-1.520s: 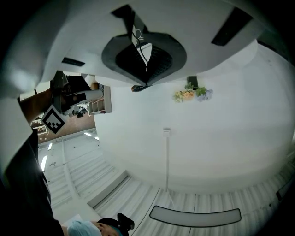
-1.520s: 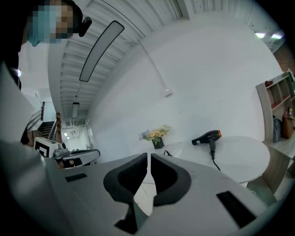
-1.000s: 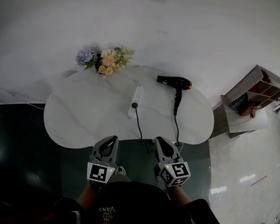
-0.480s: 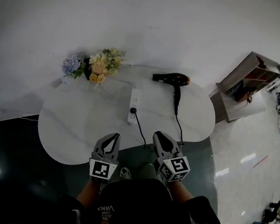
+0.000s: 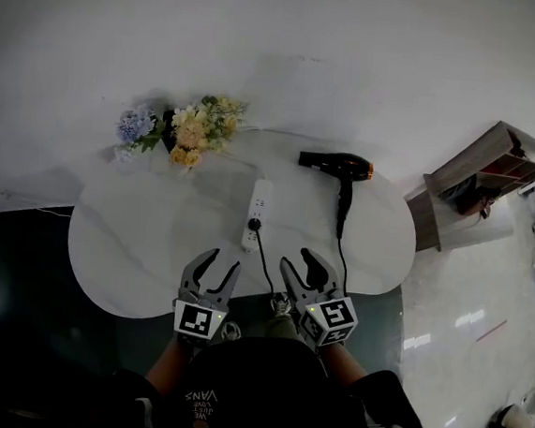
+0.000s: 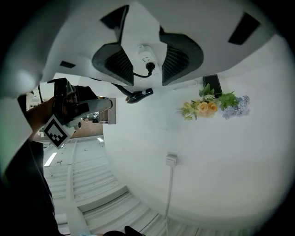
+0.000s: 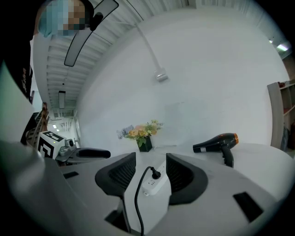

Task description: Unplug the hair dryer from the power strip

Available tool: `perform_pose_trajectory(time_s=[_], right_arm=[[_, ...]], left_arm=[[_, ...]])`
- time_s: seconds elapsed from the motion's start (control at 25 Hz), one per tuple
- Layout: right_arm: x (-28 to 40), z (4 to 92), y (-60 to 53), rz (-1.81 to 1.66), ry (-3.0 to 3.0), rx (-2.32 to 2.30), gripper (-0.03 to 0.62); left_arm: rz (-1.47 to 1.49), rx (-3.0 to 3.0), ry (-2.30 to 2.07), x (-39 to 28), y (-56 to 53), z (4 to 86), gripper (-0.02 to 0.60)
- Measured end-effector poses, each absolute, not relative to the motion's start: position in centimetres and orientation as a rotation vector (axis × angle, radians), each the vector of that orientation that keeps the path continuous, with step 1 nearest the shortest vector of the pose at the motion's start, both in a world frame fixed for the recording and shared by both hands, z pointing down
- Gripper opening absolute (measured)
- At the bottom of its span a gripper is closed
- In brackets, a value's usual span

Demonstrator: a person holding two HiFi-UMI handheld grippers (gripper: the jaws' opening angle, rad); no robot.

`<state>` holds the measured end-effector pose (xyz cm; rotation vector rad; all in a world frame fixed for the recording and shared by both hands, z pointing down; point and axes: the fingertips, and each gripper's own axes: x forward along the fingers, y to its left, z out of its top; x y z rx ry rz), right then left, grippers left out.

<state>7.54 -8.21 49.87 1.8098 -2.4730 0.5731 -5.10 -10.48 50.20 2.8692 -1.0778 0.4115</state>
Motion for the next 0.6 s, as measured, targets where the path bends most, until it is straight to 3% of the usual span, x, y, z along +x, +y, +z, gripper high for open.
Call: perform_pose_trajectory(time_s=[0.36, 0.6], right_arm=[[8.6, 52.9, -12.7, 0.552, -2.513, 1.570, 0.224], [9.3, 54.8, -15.0, 0.535, -2.523, 1.447, 0.229]], left_arm=[[0.563, 2.706, -1.203, -3.5, -14.0, 55.0, 0.279], [0.696, 2.599, -1.249, -3.3, -15.0, 59.4, 0.293]])
